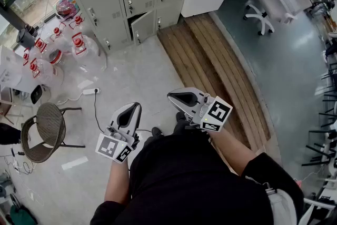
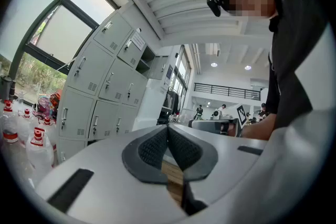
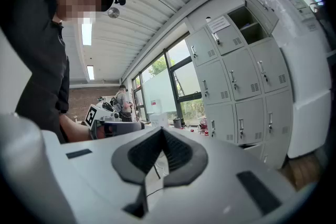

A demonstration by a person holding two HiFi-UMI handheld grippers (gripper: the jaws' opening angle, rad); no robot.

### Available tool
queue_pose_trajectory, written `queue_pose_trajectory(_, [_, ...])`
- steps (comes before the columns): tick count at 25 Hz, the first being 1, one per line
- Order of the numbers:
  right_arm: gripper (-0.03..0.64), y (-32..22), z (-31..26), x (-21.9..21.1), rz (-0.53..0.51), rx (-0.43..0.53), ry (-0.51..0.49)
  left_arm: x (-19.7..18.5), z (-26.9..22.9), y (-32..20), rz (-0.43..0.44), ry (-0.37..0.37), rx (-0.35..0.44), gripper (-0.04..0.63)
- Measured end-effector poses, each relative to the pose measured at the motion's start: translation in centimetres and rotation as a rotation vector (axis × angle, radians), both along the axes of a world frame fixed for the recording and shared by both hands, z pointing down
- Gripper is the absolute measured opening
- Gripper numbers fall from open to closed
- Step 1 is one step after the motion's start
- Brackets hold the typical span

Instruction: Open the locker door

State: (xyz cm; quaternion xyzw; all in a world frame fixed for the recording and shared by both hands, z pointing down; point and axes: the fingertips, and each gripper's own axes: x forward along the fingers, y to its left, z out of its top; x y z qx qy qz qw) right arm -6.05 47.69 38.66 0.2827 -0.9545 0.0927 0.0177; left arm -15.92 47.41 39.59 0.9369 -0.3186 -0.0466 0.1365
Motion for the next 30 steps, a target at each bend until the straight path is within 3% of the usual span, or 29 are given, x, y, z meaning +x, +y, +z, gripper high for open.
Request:
queue_pose_trajectory(7, [0.011, 0.9, -0.5, -0.9, -0.006, 0.011, 0.001, -0.6, 0.8, 0.1, 0.016, 0.018, -0.023, 0.017])
queue_pose_trajectory(18, [0.011, 0.9, -0.8, 1.3, 0.1, 0.015, -0.033, 1.2, 0.9, -0.3, 0.077, 0.033, -0.025, 0.017])
queue_pose_trajectory(30, [0.011, -5.9, 0.0, -1.5, 0.048, 0.002, -0.084, -1.2, 2.3, -3.9, 0.044, 0.0, -0.068, 0.017])
